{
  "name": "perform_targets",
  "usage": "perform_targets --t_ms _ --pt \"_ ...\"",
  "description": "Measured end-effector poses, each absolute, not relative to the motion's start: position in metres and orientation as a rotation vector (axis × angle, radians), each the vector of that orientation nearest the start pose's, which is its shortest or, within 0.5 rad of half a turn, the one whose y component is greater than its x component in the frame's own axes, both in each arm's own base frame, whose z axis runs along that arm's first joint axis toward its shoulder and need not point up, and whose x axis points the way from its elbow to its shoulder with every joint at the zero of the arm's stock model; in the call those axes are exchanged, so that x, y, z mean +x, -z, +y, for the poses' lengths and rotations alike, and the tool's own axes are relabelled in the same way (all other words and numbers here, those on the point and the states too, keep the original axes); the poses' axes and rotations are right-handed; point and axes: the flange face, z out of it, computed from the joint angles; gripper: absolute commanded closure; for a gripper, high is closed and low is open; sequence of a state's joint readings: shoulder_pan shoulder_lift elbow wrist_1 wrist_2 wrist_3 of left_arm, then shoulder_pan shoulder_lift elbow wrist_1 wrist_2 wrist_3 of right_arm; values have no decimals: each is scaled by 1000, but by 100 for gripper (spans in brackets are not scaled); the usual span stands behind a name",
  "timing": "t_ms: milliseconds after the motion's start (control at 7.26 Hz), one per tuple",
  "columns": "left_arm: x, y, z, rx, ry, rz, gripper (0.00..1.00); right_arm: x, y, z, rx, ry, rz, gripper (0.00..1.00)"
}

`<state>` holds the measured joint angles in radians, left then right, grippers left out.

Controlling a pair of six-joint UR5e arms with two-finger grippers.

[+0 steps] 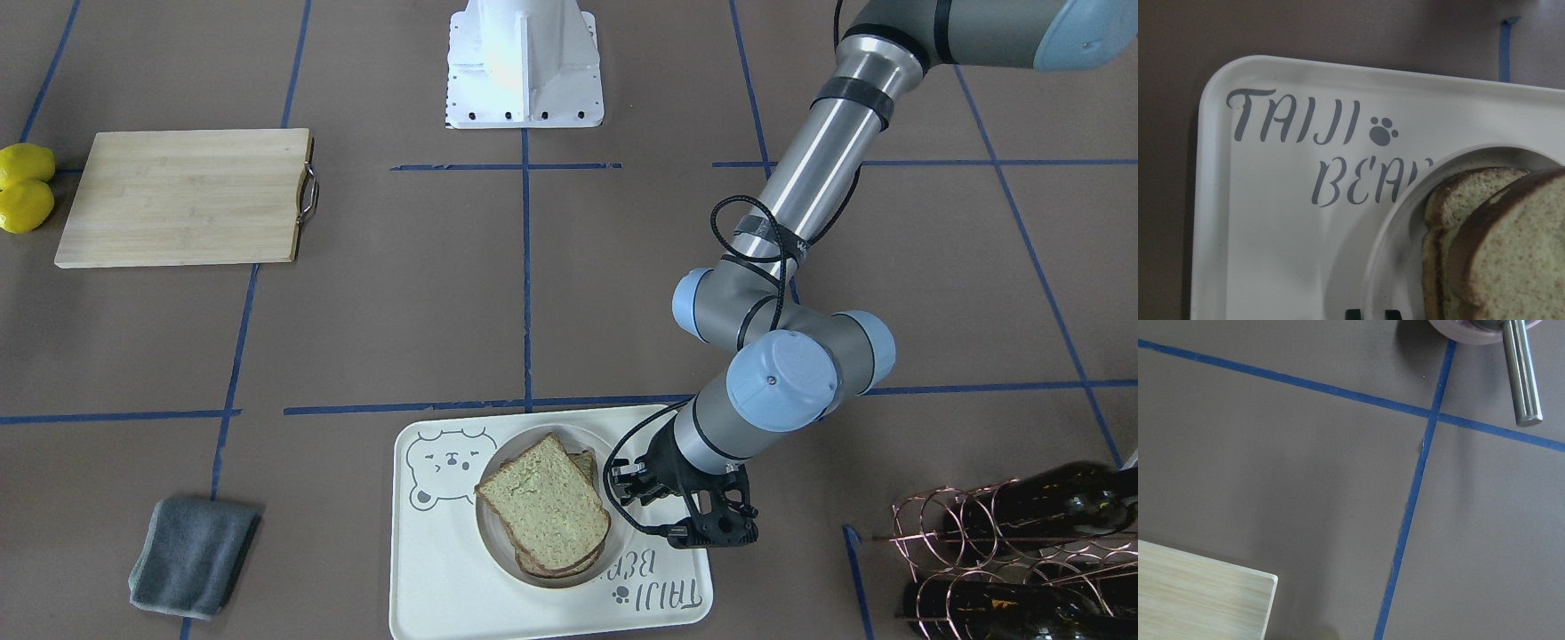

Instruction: Make sandwich and place on tray

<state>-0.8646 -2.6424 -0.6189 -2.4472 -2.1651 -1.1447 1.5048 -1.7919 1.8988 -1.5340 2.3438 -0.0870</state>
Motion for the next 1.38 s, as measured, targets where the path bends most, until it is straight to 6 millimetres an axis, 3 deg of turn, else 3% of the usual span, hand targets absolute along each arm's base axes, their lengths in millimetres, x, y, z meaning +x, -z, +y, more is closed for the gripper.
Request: perform_targets --t_ms 413,689,1102,1377 --pt "510 -261 -724 176 88 1117 0 37 -591 -409 145 200 -771 0" --pt "494 -244 -719 213 66 1130 0 37 -591 -410 146 200 -770 0" --pt "437 -242 -666 270 -38 1086 0 37 -592 -410 145 200 -769 0" --pt "376 -277 -612 330 -128 1070 0 37 -592 -410 142 194 -770 0"
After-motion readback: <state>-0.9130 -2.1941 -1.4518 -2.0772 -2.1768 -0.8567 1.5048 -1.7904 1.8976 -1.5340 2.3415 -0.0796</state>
